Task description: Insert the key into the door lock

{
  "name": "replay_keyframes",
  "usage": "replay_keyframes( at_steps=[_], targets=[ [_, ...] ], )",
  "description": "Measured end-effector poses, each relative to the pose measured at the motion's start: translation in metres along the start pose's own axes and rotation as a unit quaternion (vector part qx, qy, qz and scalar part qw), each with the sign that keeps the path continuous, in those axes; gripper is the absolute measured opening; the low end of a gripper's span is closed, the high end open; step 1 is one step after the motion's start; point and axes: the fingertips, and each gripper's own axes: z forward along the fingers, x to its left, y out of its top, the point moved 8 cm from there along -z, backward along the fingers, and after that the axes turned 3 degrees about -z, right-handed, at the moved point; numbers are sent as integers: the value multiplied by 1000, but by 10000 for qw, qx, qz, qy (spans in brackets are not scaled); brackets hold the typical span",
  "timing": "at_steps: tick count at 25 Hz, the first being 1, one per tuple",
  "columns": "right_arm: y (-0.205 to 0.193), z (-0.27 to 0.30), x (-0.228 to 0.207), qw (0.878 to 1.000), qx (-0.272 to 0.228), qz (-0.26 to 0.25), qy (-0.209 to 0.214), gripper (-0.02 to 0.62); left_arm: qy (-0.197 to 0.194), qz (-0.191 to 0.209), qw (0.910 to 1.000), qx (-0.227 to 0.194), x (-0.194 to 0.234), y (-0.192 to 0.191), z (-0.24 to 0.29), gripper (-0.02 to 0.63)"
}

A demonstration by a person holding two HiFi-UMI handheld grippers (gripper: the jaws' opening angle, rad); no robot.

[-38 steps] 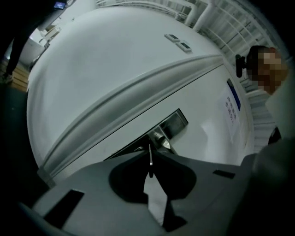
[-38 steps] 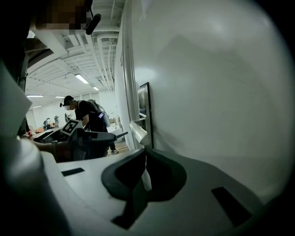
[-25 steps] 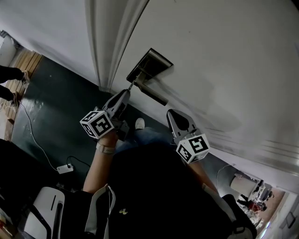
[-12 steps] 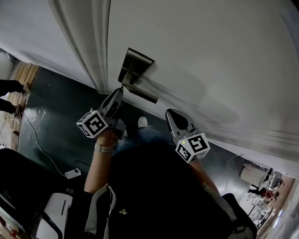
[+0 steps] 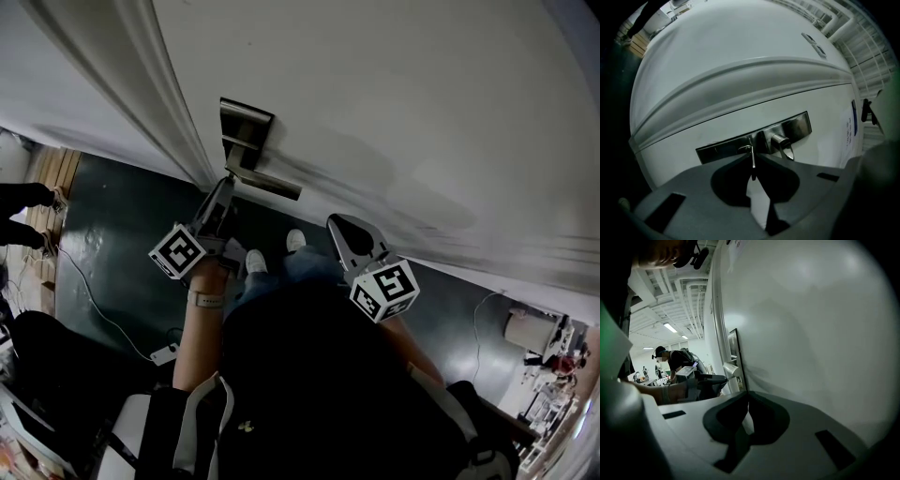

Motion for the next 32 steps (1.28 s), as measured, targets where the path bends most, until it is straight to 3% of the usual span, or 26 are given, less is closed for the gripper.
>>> replay_keyframes(
  at_steps=[6, 32],
  targets=[
    [-5, -4, -1, 9997, -87, 218, -46, 17, -39, 112, 9999, 108, -3, 1, 3, 29],
    [-9, -6, -7, 9991, -167, 388, -68, 17, 127, -347, 9993, 18, 6, -5, -1, 29]
  ],
)
